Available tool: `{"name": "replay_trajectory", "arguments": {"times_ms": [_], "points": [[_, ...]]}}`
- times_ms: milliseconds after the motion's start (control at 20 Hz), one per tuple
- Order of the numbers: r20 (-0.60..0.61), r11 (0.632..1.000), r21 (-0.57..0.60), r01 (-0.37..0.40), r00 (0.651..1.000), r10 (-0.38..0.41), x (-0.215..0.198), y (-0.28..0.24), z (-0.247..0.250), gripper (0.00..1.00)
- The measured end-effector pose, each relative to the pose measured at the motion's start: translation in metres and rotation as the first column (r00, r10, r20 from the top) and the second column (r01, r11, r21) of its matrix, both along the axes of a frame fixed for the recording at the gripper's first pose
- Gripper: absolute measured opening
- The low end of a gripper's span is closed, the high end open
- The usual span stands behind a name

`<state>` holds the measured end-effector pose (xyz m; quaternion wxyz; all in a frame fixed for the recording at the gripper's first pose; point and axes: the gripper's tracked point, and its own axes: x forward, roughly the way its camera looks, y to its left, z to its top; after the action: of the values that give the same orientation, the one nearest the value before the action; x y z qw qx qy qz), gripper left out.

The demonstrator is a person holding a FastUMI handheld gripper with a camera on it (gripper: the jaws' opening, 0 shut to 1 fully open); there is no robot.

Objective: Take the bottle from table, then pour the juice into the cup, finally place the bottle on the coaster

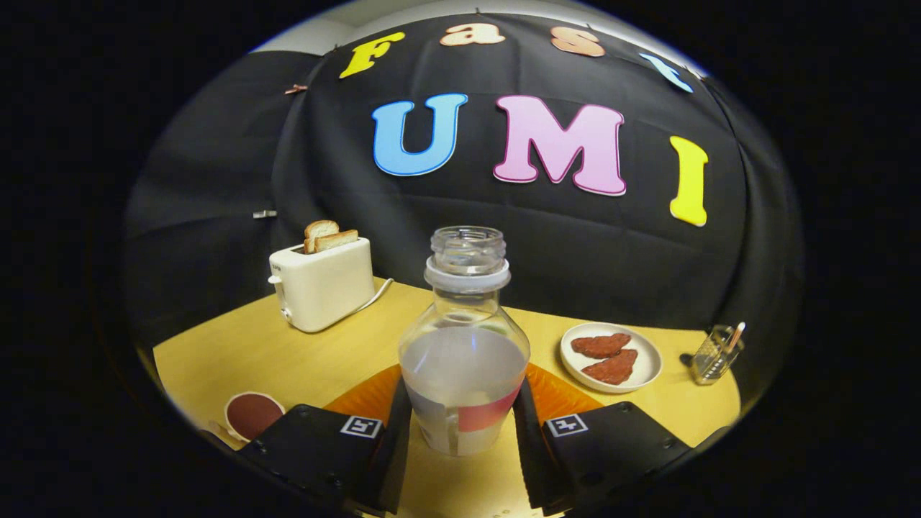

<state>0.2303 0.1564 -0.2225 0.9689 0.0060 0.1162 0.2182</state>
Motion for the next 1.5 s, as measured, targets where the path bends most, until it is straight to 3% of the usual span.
{"name": "replay_trajectory", "arguments": {"times_ms": [450, 900, 1000, 1050, 1500], "points": [[0.006, 0.999, -0.030, 0.015, 1.000, -0.015, 0.023, 0.007, -0.037, 0.71], [0.007, 0.999, -0.025, 0.026, 1.000, -0.026, 0.023, 0.011, -0.035, 0.77], [-0.004, 0.998, -0.040, 0.047, 0.999, -0.047, 0.023, 0.008, -0.038, 0.90], [-0.015, 0.998, -0.044, 0.045, 0.999, -0.045, 0.017, 0.008, -0.038, 0.99], [-0.062, 0.997, -0.078, 0.008, 0.998, -0.013, -0.053, -0.019, -0.006, 0.98]]}}
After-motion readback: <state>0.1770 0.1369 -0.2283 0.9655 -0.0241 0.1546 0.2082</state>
